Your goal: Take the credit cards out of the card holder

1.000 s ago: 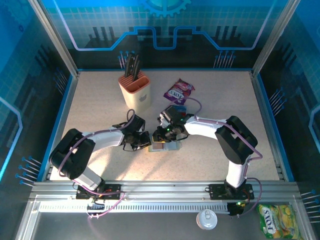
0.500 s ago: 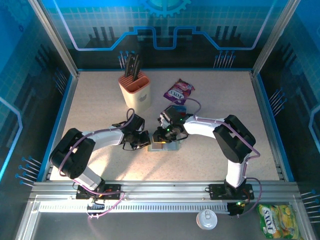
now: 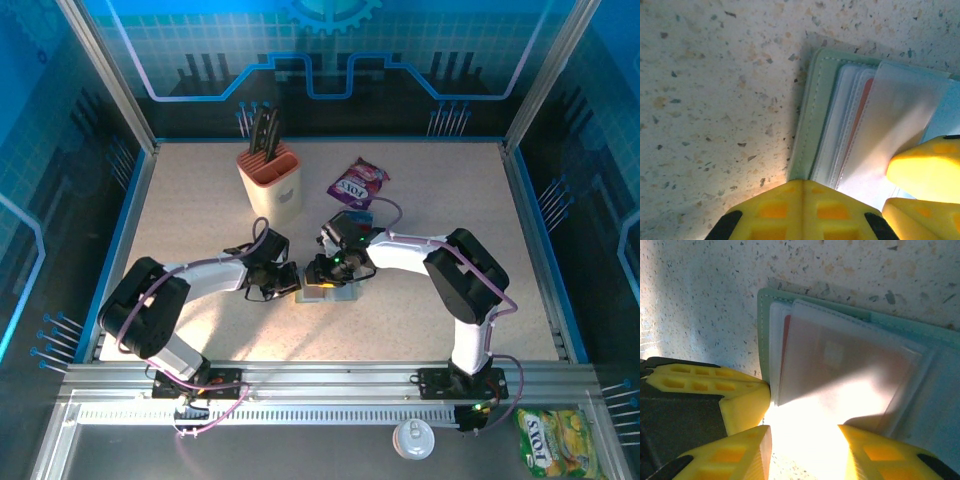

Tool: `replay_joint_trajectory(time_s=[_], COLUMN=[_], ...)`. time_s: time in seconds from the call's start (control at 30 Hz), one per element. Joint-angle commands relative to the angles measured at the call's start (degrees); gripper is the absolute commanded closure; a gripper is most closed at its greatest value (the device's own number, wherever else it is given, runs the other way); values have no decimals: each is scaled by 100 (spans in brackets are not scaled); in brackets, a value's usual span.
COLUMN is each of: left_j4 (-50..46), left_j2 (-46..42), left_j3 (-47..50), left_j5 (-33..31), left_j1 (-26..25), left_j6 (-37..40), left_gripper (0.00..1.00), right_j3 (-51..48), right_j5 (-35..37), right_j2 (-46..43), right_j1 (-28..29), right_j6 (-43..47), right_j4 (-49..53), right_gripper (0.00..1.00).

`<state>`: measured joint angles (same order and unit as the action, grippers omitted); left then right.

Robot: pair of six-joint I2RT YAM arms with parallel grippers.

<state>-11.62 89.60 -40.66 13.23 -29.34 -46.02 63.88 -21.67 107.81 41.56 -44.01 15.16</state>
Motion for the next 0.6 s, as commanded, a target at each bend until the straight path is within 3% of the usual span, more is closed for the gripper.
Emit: replay_joint_trajectory(time_s=[0.0,0.57], left_j4=[-187,-235], left_j2=[-118,-207], left_j3=[180,223], left_j5=[-25,-29], left_j1=[40,34], left_j6=[40,14], left_gripper=[96,96], right_j3=[-48,-371], right_j5=[40,-82], right_j2=[-3,-241], right_j1=[-69,-195], right_j6=[-78,-81], right_j4=[142,24], right_gripper=[60,59])
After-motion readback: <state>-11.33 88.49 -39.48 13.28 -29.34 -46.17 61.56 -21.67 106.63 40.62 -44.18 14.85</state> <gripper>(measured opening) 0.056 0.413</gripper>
